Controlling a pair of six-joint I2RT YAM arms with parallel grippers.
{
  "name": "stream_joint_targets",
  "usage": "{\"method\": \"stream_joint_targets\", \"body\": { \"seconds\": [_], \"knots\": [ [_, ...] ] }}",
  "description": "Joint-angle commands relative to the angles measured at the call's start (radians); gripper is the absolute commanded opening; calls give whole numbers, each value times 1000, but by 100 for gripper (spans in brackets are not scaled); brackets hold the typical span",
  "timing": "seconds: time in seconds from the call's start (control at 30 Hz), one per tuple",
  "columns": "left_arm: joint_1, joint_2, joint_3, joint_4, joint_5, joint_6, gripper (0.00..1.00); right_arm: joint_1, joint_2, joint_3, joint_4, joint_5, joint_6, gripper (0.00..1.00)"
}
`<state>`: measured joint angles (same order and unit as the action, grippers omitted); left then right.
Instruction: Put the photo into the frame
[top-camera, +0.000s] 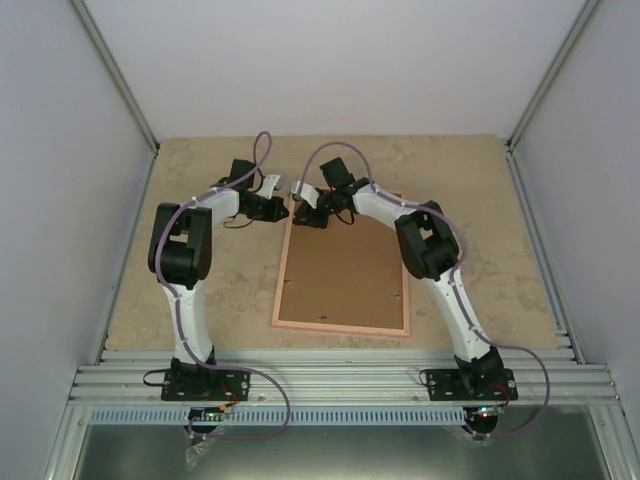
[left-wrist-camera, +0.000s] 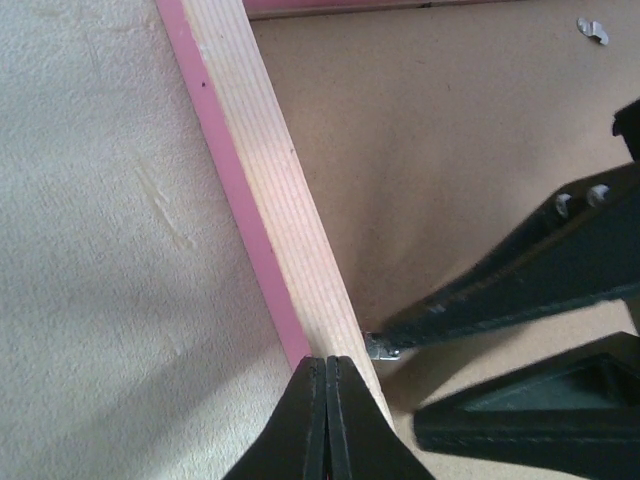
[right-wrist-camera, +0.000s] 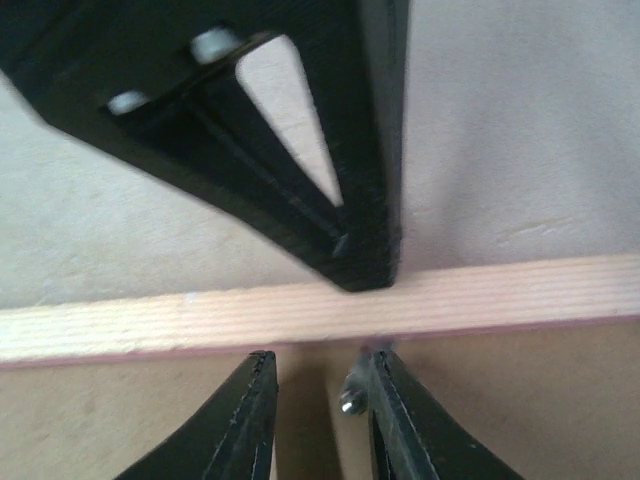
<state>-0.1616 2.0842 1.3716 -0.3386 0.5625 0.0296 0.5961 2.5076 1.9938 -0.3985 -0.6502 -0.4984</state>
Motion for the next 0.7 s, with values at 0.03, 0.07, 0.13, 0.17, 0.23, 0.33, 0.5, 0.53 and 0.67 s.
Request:
{"method": "stream_joint_targets", "body": {
  "seconds": [0.03,0.07,0.13,0.17,0.23,0.33,0.5,0.53,0.67],
  "knots": [
    [20,-12,12,-25,-18,28,6,-31,-157,-64,-108,-142,34,31],
    [27,-33,15,-34,-12,37,9,-47,-196,-86,-108,-155,45,31],
    [35,-91,14,-57,-7,72,17,-78,-275,-141,-110,-185,60,32],
    [36,-122,9,-72,-3,98,21,-91,-314,-175,-111,-197,63,32],
    [34,-186,-3,-120,34,174,33,-108,-391,-269,-123,-214,67,31],
    [5,-287,-30,-237,58,327,54,-111,-507,-439,-124,-227,65,30],
    [-139,-490,-205,-354,-24,528,69,-111,-664,-718,-81,-216,80,27],
    [-177,-543,-247,-367,-44,550,70,-111,-682,-759,-72,-207,84,26],
    [-326,-666,-394,-351,-105,570,71,-111,-707,-879,-51,-209,101,22]
  ]
}}
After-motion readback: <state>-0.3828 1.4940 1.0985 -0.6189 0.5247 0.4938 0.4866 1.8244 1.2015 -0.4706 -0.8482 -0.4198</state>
